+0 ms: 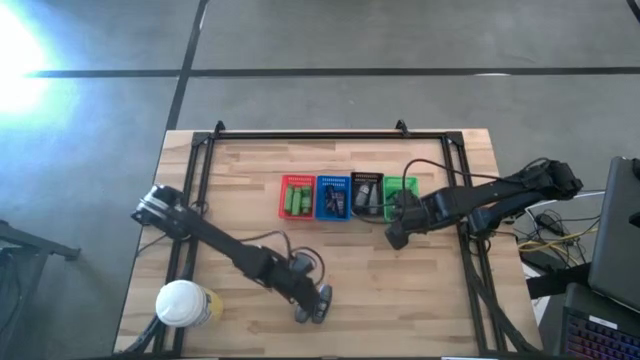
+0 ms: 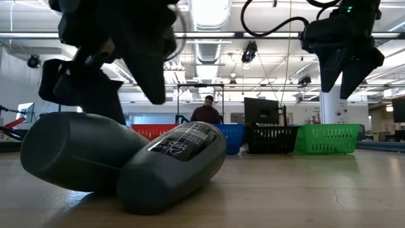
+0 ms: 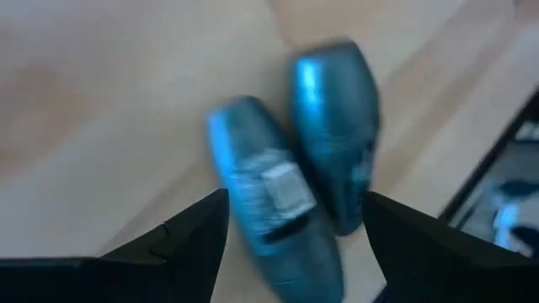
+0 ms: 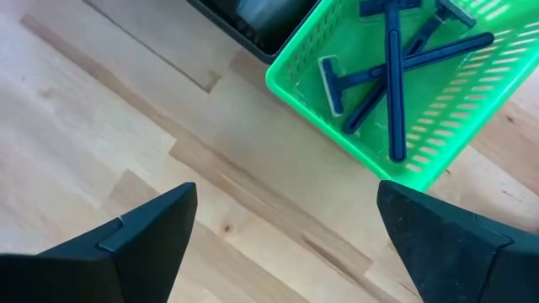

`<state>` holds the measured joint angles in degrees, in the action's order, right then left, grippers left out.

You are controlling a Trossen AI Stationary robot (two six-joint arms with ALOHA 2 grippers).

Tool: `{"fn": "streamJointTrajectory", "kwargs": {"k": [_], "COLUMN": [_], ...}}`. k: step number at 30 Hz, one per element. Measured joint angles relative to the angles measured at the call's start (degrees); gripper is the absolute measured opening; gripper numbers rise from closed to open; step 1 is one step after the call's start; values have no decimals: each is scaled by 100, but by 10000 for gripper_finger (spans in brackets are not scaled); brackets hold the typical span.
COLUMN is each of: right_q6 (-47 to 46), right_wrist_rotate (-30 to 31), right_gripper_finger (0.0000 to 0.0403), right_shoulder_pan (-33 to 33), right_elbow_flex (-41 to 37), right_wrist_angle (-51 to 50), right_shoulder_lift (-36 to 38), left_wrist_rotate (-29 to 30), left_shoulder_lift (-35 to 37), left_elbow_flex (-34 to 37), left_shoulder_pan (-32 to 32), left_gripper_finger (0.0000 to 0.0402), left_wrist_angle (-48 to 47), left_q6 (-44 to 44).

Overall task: Pick & Place Travel size toiletries
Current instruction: Put the gray deodorant into the black bin

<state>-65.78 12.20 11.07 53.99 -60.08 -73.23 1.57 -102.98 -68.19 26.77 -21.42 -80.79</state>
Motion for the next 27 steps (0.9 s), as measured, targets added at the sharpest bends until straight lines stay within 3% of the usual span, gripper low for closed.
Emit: {"fn": "streamJointTrajectory", "kwargs": {"k": [12,21,27], "right_q6": [18,18,19], "right_wrist_rotate": [1,1,-33], "right_gripper_finger": [366,365,351], "right_shoulder_pan": [107,108,161], "right_elbow_flex": [-15,-21,-21], "right_wrist_angle": [-145,-124,147], "right_shoulder_lift": [0,0,26], "left_wrist_rotate": [-544,-777,-490], "left_shoulder_lift": [-1549,-1522,-1367], "left_elbow_flex": [-1784,-1745,-1596], "left_shoulder_pan": [148,-54,-82], "left_gripper_finger": [273,235,219], "left_wrist_angle": [-1890,-2075,-2162], "left_q6": [641,1665,2309]}}
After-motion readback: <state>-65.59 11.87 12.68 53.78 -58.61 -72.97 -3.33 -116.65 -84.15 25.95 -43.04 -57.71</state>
